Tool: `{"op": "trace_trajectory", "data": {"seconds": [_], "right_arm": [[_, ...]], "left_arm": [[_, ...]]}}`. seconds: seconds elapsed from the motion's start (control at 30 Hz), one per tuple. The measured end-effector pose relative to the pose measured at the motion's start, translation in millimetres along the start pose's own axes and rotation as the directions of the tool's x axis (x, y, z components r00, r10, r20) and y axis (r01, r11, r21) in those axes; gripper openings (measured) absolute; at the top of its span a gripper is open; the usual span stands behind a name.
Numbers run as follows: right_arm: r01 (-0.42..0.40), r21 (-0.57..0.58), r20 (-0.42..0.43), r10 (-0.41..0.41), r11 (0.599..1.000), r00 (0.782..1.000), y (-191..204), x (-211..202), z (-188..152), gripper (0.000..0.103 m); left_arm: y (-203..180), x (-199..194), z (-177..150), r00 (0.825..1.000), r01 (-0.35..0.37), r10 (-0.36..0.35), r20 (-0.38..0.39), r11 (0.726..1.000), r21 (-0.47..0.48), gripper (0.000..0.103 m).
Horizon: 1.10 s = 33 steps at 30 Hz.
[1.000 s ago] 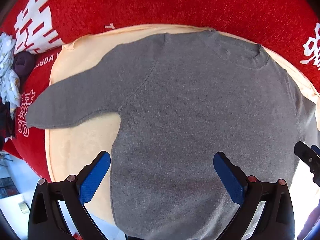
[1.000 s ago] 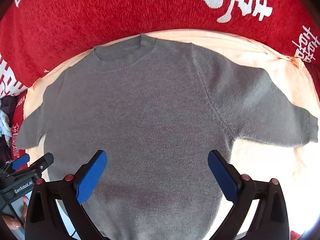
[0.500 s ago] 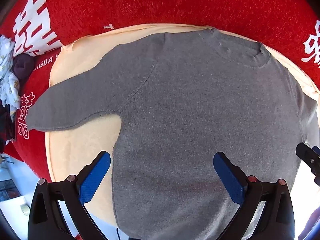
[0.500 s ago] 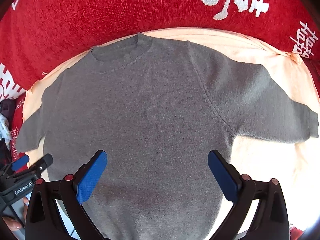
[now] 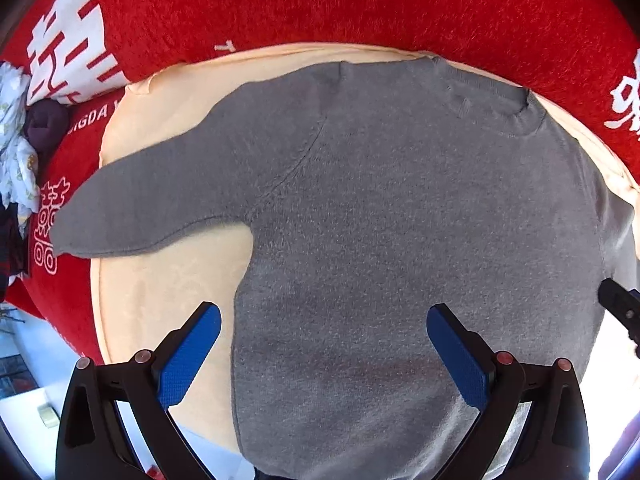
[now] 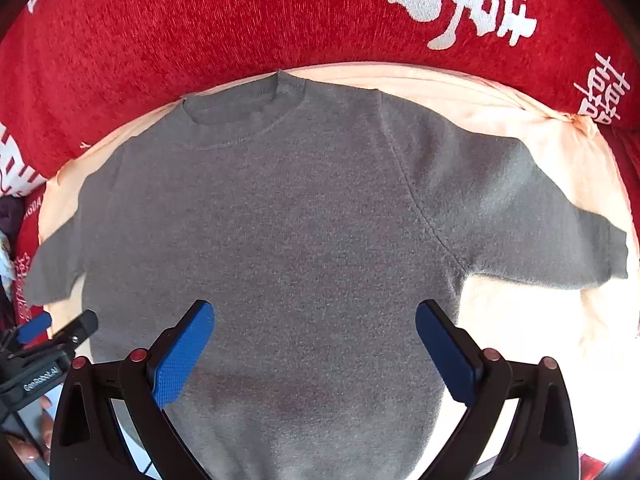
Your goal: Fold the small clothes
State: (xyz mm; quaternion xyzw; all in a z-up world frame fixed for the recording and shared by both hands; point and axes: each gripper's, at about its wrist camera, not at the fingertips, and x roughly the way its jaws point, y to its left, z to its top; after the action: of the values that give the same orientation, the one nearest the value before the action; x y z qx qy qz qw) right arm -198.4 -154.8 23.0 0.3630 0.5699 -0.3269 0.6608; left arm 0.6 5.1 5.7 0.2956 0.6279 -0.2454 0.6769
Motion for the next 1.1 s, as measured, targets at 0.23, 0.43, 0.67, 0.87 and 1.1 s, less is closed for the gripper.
{"op": "trace_trajectory", "data": {"seconds": [0.23,0.43,0.67,0.87,1.1], "right_arm": [[-0.002,-0.009,-0.010,0.001,1.000,1.000,-1,5,0,0.101],[0.009,-0.010,-0.016,-0.010,1.000,1.000,1,10,1,0.101],[0.022,-0.004,-0.015,-0.023,1.000,1.000,12,10,0,0.101],[0.016,-0.029,-0.018,-0.017,0.999,1.000,38,10,-5,0.101],[0.001,-0.090,-0.028,-0.003,0.996,1.000,81,18,-17,0.101]], "left_arm": [[-2,-1,-3,1.000,0.003,-0.003,0.001,1.000,-0.002,0.103],[3,8,0,1.000,0.013,-0.013,-0.011,1.000,-0.015,0.103],[24,14,1,0.999,0.043,-0.043,-0.021,0.998,-0.038,0.103],[77,27,1,0.986,0.163,-0.167,-0.010,0.973,-0.166,0.103],[198,69,-14,0.923,0.384,-0.348,0.164,0.807,-0.450,0.103]]}}
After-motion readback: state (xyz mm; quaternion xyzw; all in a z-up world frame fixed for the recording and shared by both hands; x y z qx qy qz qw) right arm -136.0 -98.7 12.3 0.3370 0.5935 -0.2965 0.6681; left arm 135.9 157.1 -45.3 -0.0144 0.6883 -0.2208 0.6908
